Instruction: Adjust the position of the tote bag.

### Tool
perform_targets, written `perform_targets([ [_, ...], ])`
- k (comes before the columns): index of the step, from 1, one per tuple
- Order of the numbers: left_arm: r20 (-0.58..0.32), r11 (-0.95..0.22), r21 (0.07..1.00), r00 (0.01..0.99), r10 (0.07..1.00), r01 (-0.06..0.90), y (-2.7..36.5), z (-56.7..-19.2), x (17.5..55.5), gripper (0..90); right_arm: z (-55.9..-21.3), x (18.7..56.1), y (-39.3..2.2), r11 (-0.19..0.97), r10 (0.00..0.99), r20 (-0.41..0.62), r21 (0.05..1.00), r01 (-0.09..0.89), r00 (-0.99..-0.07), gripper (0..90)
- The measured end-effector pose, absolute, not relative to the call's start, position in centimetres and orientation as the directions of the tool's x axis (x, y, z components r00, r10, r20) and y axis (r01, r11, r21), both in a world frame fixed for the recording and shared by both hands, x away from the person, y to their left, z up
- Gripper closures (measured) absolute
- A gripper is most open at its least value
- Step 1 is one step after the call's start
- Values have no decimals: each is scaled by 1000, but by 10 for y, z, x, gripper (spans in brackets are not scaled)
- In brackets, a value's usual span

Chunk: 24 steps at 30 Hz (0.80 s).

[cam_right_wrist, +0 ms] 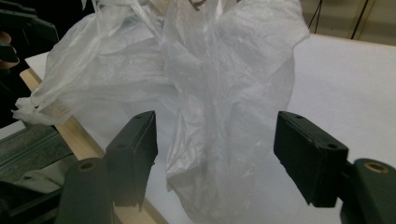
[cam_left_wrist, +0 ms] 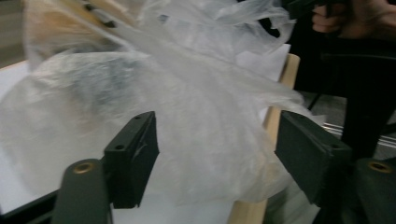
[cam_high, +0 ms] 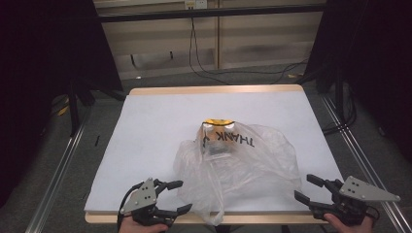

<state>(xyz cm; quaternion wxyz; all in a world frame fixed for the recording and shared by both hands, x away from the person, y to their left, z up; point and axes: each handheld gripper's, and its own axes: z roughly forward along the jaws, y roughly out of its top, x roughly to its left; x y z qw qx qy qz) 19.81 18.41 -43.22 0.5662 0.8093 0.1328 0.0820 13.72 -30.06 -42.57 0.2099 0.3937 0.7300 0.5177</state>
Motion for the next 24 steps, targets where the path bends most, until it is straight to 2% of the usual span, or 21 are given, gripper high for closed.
perform_targets([
  [2,-18,-326,939,960,278,112,176,-432,195,351,-428,138,-299,163,786,104,916,367,-609,321],
  [7,-16,-360,929,979,203,90,158,-433,192,389,-432,141,-295,184,779,105,905,385,-618,367],
  [9,-14,-384,920,983,184,85,152,-435,190,439,-434,142,-295,189,774,110,900,393,-624,383],
  [15,-39,-408,909,992,117,84,138,-438,186,547,-438,146,-292,204,767,116,888,412,-631,484],
  [19,-23,-440,896,997,75,53,125,-440,180,564,-439,147,-291,207,766,118,885,417,-632,556],
  [24,-29,-479,876,997,69,59,121,-447,180,576,-439,147,-293,200,764,124,887,415,-633,639],
])
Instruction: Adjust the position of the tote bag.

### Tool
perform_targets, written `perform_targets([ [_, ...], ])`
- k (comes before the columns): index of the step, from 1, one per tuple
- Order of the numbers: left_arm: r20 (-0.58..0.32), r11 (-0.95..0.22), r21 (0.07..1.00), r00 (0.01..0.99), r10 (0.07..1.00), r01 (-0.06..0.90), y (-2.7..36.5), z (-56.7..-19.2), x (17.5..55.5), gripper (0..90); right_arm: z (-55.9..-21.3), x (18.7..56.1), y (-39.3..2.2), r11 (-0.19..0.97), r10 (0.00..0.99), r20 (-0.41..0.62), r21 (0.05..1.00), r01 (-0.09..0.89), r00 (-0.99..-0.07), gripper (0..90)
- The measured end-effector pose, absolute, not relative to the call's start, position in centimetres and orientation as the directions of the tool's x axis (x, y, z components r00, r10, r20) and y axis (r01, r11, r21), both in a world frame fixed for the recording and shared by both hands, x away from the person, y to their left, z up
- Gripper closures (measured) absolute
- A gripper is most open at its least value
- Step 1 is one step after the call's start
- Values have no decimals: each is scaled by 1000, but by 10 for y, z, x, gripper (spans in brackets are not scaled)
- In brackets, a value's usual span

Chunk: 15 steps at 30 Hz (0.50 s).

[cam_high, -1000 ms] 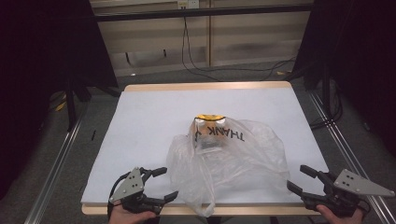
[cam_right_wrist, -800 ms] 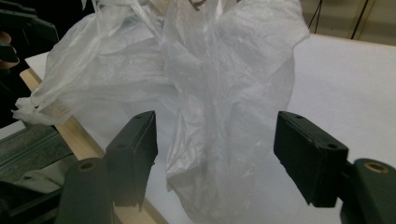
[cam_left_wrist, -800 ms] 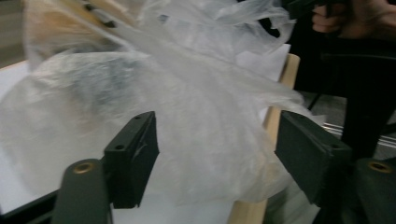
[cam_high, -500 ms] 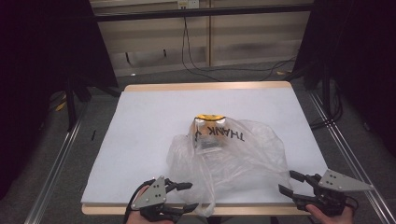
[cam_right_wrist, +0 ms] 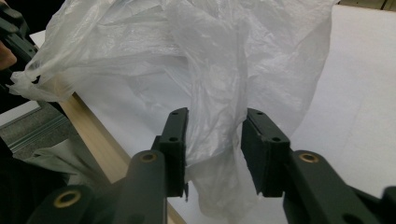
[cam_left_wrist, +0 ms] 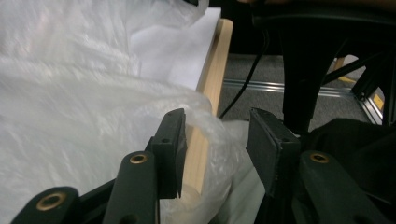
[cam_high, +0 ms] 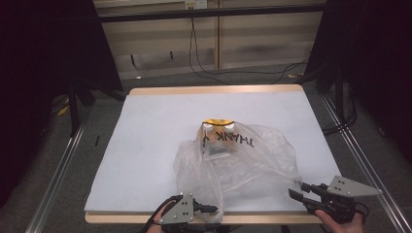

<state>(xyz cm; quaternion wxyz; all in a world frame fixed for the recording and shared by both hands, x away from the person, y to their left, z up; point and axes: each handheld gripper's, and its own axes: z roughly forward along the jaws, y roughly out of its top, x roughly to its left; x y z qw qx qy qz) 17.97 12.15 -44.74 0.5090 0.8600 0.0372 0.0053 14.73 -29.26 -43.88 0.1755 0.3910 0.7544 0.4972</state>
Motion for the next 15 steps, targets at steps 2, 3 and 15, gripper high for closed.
perform_targets([
  [2,-36,-494,867,997,65,64,120,-452,181,576,-439,148,-293,200,765,125,887,417,-631,671],
  [3,-43,-495,866,997,66,70,119,-454,181,576,-439,148,-293,199,766,125,887,417,-631,687],
  [15,-66,-543,836,997,51,83,116,-459,187,831,-438,150,-292,202,760,126,887,415,-638,852],
])
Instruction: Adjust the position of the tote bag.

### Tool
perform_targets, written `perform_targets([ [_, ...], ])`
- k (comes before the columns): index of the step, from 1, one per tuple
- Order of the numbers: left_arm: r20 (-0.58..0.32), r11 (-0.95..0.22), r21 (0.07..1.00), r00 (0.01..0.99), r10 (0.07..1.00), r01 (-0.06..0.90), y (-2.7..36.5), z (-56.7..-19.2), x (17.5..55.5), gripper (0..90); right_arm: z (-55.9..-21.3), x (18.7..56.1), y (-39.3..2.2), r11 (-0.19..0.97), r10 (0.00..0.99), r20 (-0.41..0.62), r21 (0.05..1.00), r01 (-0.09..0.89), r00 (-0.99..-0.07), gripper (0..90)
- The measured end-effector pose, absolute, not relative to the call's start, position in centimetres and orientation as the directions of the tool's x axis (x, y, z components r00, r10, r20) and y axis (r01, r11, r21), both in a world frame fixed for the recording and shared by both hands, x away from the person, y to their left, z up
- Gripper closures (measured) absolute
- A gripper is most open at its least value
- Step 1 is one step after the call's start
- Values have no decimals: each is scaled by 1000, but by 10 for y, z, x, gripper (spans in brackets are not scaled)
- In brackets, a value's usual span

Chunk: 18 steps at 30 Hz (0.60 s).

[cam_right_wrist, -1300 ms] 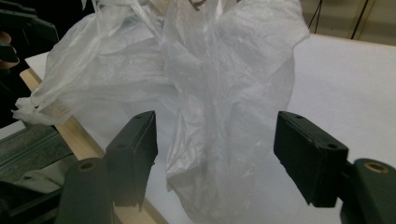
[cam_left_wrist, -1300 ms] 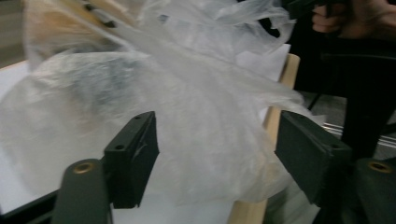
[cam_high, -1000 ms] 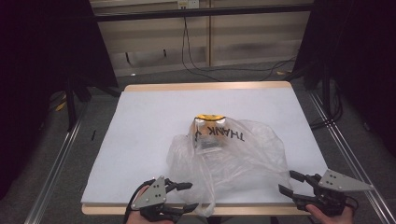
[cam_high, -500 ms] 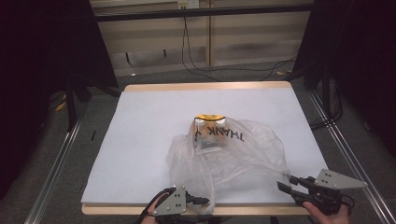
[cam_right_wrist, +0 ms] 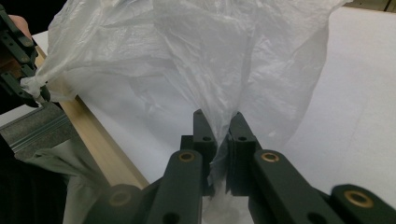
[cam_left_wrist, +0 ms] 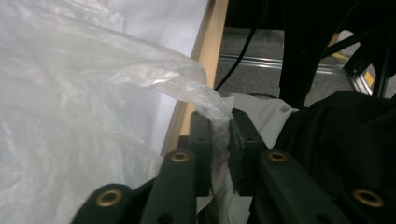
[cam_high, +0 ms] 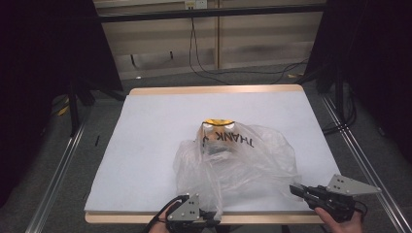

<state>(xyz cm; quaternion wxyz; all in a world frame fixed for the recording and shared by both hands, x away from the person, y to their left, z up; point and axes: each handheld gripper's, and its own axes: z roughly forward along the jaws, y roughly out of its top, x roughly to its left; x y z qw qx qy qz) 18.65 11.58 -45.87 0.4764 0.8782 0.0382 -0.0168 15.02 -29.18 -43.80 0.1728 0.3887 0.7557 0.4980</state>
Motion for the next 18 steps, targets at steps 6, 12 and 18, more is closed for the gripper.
perform_targets([
  [6,-123,-464,874,989,79,146,128,-447,193,863,-432,154,-292,164,750,144,905,393,-646,872],
  [12,-143,-411,896,985,91,168,137,-437,196,863,-426,161,-286,168,731,145,909,382,-666,876],
  [18,-114,-389,910,988,107,147,142,-429,200,864,-416,167,-285,149,725,145,922,358,-674,878],
])
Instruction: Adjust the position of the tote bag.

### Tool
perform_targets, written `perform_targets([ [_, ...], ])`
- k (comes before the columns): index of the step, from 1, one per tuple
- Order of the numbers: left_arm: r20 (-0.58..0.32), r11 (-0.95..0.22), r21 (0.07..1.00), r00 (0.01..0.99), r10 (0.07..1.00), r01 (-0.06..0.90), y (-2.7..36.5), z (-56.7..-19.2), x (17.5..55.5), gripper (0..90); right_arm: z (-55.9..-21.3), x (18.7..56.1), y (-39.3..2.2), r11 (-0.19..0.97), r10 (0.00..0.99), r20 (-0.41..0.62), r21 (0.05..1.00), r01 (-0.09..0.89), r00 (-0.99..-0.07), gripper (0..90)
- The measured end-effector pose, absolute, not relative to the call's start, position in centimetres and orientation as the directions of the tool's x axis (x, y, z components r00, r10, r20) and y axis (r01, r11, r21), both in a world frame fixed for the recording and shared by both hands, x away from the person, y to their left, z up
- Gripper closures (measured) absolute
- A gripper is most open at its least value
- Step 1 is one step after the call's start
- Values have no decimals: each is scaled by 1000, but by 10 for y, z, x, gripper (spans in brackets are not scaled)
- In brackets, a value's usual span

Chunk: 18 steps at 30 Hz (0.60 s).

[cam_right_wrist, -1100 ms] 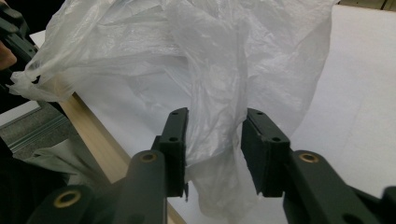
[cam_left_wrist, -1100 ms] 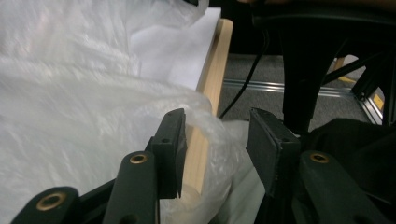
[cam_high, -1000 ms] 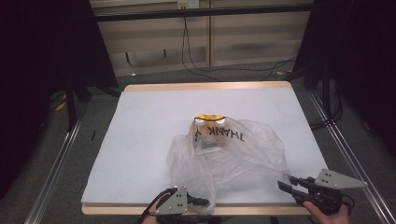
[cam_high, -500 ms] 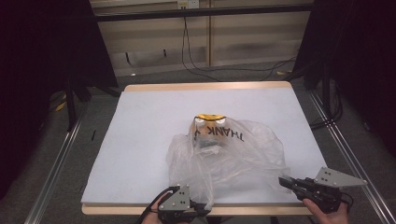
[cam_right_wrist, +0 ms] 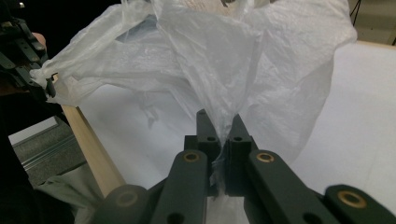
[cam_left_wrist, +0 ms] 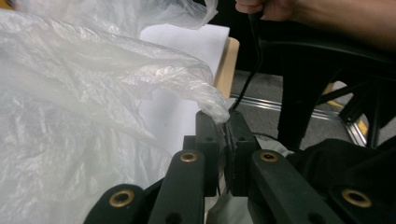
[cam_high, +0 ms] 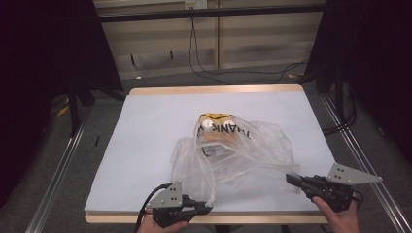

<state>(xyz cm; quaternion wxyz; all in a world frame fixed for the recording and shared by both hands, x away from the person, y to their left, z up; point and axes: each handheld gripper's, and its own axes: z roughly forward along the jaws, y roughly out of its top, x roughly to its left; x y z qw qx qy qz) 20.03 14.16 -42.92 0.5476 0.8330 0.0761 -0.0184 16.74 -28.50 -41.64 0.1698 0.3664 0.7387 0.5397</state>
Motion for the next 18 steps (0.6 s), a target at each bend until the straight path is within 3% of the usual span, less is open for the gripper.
perform_targets([
  [18,-73,-262,958,984,165,115,156,-384,224,865,-372,191,-284,104,695,115,961,257,-710,879],
])
